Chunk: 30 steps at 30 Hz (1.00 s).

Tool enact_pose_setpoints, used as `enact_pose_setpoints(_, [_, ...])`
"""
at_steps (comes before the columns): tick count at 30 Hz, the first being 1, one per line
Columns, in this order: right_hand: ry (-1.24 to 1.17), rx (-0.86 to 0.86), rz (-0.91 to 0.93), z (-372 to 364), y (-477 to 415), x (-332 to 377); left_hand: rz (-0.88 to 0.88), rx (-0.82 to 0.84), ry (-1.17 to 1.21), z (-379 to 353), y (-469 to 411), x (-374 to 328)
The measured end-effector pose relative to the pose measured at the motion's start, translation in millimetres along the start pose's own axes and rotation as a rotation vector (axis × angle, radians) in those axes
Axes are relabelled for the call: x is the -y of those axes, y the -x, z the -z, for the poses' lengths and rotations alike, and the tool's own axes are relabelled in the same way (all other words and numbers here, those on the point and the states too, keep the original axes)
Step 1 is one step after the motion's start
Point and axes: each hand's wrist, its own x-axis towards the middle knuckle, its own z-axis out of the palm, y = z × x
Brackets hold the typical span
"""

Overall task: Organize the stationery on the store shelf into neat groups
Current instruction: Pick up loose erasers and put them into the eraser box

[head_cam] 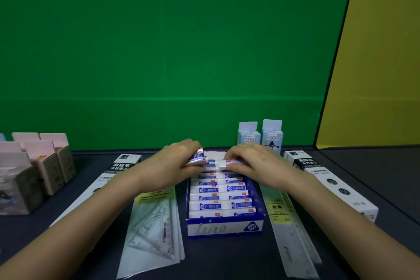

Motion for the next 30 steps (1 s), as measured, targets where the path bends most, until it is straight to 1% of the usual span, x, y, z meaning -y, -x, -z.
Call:
enact_pose_setpoints(6, [-0.031, 0.01, 0.046, -9.2, -7.4, -3.1, 0.012, 0.016, -0.007, -3.0, -0.9, 0.9])
enact_pose_setpoints(15, [-0.058, 0.025, 0.042, -11.5, -6.9, -3.2, -0.019, -0.014, 0.002, -3.9, -5.0, 3.6])
enact_pose_setpoints(22, [-0.069, 0.007, 0.043, -10.5, -6.2, -5.5, -0.023, 0.015, 0.062, -5.9, -9.8, 3.3])
enact_pose_setpoints(27, [-0.058, 0.009, 0.038, -10.2, -5.2, -4.2, -0.016, 0.004, 0.095, -7.7, -11.5, 5.5])
enact_pose_setpoints(29, [-0.101, -0.02, 0.034, -9.0, -5.8, -1.6, -0.019, -0.008, 0.129, -7.8, -11.4, 6.3])
enact_pose_setpoints(30, [-0.16, -0.043, 0.03, -7.8, -6.5, 0.3, -0.022, -0.015, 0.15, -7.6, -11.2, 6.3])
